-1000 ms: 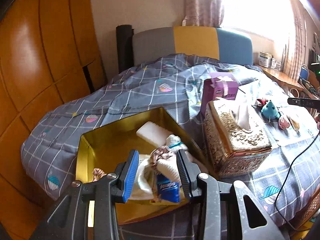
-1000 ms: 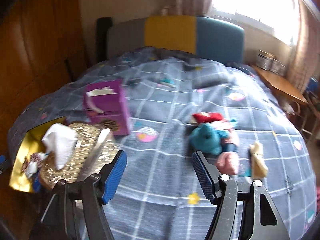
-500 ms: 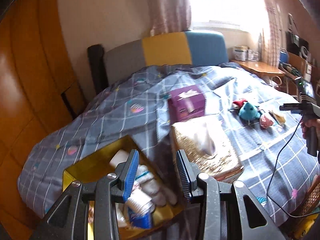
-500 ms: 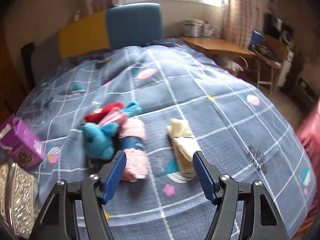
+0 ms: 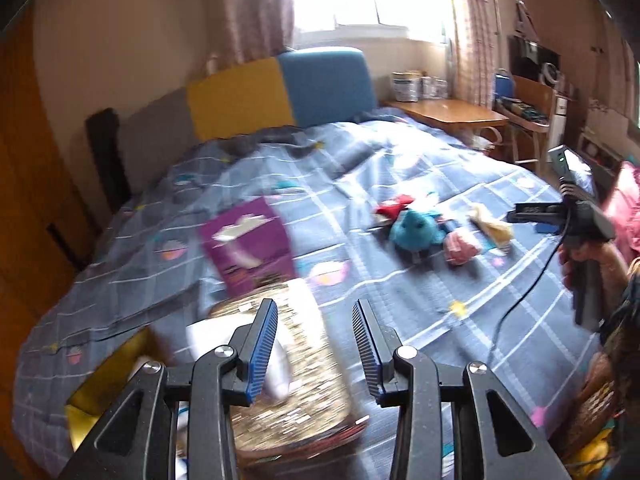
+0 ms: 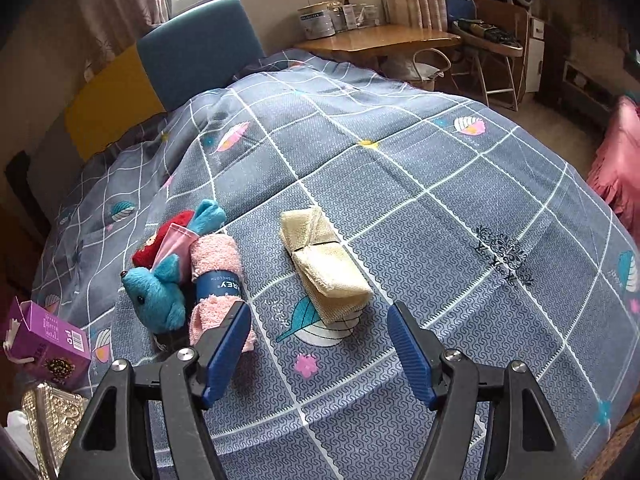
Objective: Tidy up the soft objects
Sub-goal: 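Move both tools back over the plush toys on the bed, then grasp the blue plush toy with the left tool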
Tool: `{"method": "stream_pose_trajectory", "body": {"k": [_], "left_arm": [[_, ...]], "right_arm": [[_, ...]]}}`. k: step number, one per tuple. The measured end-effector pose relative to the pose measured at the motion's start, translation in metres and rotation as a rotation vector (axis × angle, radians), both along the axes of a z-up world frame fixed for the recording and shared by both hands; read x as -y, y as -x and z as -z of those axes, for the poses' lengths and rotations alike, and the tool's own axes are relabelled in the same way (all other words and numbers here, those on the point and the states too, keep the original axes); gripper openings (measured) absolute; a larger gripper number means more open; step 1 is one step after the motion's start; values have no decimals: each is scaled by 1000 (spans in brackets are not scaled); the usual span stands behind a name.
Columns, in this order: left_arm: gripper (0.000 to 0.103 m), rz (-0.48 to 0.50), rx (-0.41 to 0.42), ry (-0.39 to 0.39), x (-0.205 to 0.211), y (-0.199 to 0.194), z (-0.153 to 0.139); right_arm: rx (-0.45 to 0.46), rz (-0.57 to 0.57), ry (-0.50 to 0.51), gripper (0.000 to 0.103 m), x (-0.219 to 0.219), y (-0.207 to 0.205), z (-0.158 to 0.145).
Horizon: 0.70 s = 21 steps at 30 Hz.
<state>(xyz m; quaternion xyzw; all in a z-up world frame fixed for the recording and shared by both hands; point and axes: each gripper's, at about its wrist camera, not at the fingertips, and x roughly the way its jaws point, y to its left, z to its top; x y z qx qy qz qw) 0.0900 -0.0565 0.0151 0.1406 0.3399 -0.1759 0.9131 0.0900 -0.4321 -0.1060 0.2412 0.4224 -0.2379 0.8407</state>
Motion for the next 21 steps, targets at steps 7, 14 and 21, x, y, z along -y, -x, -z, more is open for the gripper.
{"method": "stream_pose_trajectory", "body": {"k": [7,14,21], "left_arm": [[39,67,-156,81,63,-41,15],[55,75,-272,72,118,-90,48],[71,125,-309,-6,173,-139,80]], "right_arm": [[15,67,-71,72,15,10,2],[36,60,-121,72,17,11,2],[33,52,-183,73,19,11,7]]}}
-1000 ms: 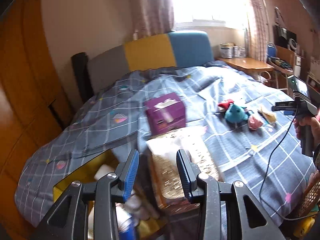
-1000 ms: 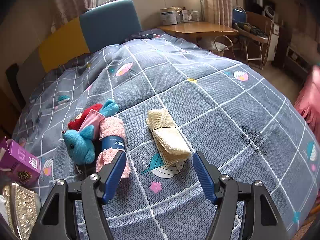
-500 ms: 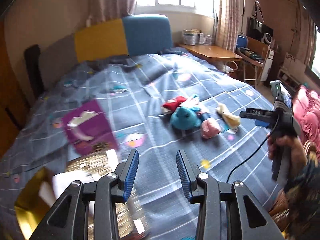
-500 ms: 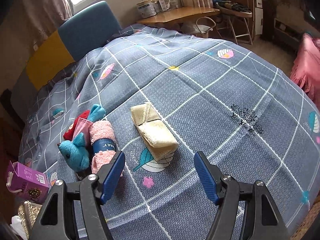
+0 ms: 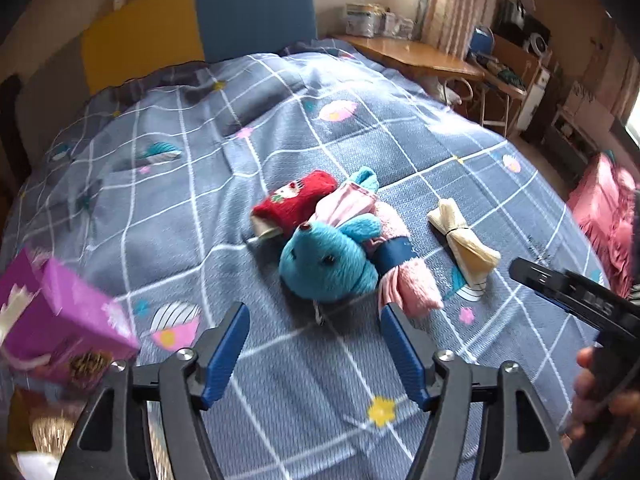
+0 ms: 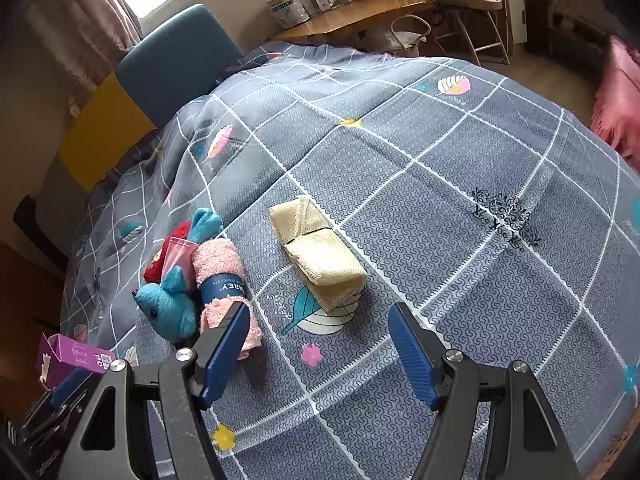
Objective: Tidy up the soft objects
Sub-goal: 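Grasp the blue plush toy with the left tool, then hold the blue plush toy with left tool while right tool grasps the red sock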
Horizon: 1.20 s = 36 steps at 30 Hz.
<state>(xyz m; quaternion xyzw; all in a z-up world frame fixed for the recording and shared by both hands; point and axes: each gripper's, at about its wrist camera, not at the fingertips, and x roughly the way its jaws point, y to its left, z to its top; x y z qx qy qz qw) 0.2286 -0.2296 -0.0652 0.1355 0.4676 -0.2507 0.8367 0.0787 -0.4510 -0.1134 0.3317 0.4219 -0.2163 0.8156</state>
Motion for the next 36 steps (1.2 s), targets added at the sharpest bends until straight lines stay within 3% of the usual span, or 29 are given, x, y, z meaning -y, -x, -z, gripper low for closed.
{"method": "stream_pose_trajectory", "body": {"k": [4,9,12,13,14,15,19,30,36], "left_arm": [[78,47,-14,-43,24,-25,19],[78,78,-17,-73,44,-49,34],[78,91,-59,-89,51,-61,50],[77,90,-72,-89,52,-63,54],[68,89,-86,-82,53,-65,58],[65,89,-96,-76,52,-65,62],[52,68,-76,-32,43,-61,60],[48,-31,-66,68,-2,-8,32],[49,-132,3,6,-34,50,37]], "right_arm": [[1,-6,-48,73,2,-1,5],[-4,-26,-78,73,-1,-3,9],[-5,-35,-87,73,-2,-5,10],[-5,-36,-89,73,-2,-5,10],[-5,-36,-92,73,-2,-5,11],[-6,-34,-95,73,-2,-6,12],[-10,-27,-95,73,0,-5,14],[-53,-24,-92,73,4,-7,21],[-64,-50,-86,73,-1,-9,22]]}}
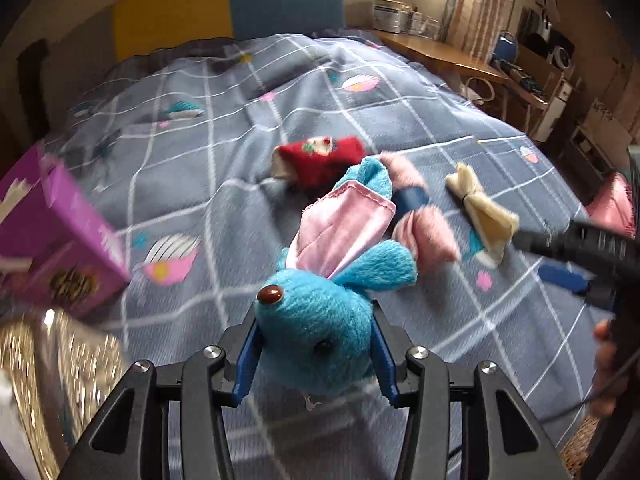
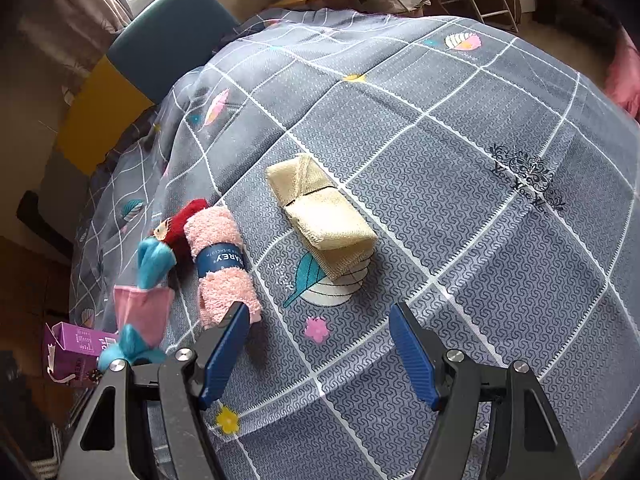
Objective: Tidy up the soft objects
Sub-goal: 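Hold the blue plush toy with left tool while right tool grasps the red sock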
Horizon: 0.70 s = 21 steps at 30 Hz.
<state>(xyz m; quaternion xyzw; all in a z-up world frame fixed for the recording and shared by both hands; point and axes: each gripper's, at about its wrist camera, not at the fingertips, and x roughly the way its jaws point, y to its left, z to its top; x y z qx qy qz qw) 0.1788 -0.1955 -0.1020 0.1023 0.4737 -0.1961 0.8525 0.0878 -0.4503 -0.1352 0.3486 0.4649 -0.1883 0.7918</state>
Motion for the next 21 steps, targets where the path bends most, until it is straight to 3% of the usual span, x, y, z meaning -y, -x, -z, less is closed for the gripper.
{"method": "stream_pose_trajectory", "body": {"k": [4,10,16,21], "left_arm": [[50,-29,-42,-39,-11,20,29],[50,-10,2,-32,-10,29,29],[50,-23,-9,29,-20,26,30],[50,-41,-14,71,-26,26,30]], "right_arm": [[27,-37,18,71,-7,-2,-6],[94,-175,34,64,-32,-11,-17],[117,-385,-27,62,-66,-50,-23],[123,-435,-157,63,-74,-112,-17]]}}
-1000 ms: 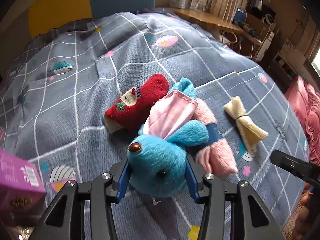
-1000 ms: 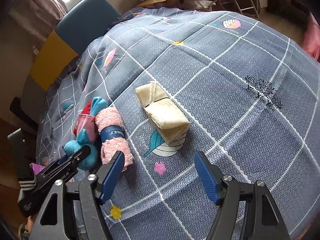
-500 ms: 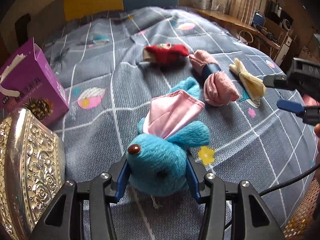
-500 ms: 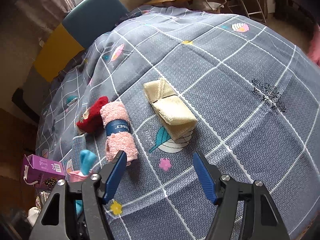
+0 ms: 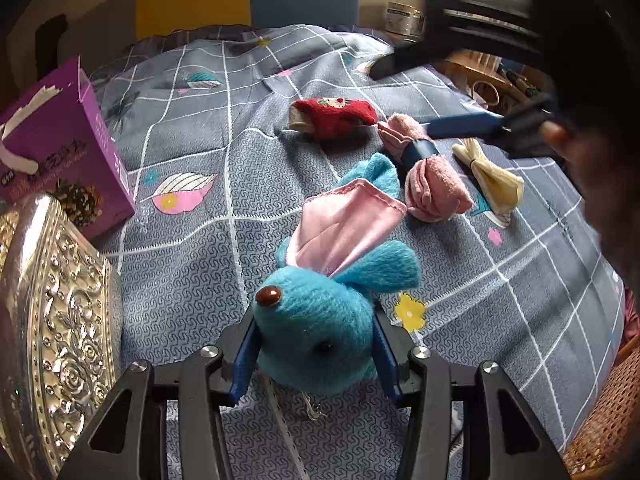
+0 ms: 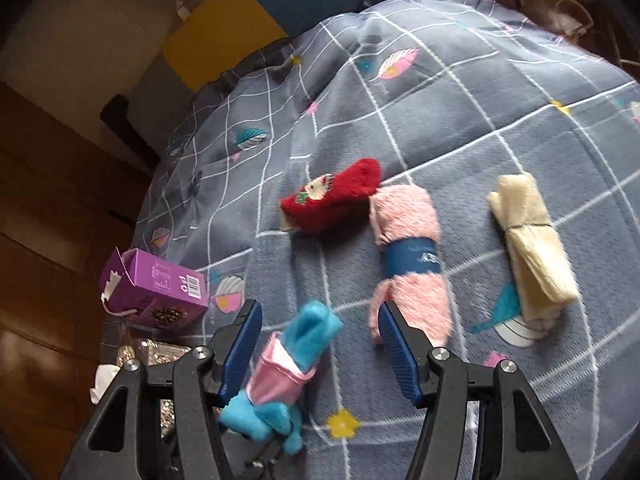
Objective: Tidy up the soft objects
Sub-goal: 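Hold the blue plush toy with left tool while right tool grasps the red sock, then carry the blue plush toy into the gold tray and open the left tool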
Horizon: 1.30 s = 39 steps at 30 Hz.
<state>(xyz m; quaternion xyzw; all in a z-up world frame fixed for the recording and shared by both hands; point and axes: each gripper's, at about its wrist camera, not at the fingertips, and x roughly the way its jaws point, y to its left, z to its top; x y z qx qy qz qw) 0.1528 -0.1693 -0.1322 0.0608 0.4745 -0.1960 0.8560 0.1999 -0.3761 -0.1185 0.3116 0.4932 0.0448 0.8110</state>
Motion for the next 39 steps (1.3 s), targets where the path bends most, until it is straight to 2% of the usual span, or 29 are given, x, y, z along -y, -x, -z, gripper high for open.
{"method": "stream_pose_trajectory", "body": {"k": [3,5,9,13,14,15,16,18,20,25,29,32,36,39], "left_arm": [[50,-3,-3,17,-3,0,0],[50,0,-2,22,-4,0,1],[50,-9,-10,43,-7,-1,1],[50,-6,-12,44,-6,-1,1],[50,-5,-14,44,-7,-2,1],[50,-5,-15,44,-7,-2,1],[50,-6,-17,45,-7,-2,1],[50,-9,-18,46,-7,-2,1],[50,-11,-17,48,-8,-2,1],[50,-7,8,39,-6,1,3],[50,-16,-4,39,-5,-1,1],[50,-26,-20,35,-2,-8,0],[49,-40,-53,22,2,-19,-7],[49,-36,-46,21,5,-27,-20]], "right_arm": [[-65,19,-44,69,-2,-41,18],[-111,53,-69,69,-1,-65,33],[-201,136,-41,70,3,-97,57],[-212,140,29,70,0,-117,65],[-209,132,56,66,-3,-121,65],[-198,115,90,53,-7,-124,65],[-191,86,129,46,-11,-127,64],[-182,50,196,25,-17,-128,59],[-141,17,208,19,-14,-120,47],[-13,-142,310,19,-15,-71,-4],[-22,-262,378,19,-6,-7,-20],[-96,-300,418,19,-1,38,-8],[-212,-280,416,19,4,71,37],[-217,-244,415,19,8,80,50]]}}
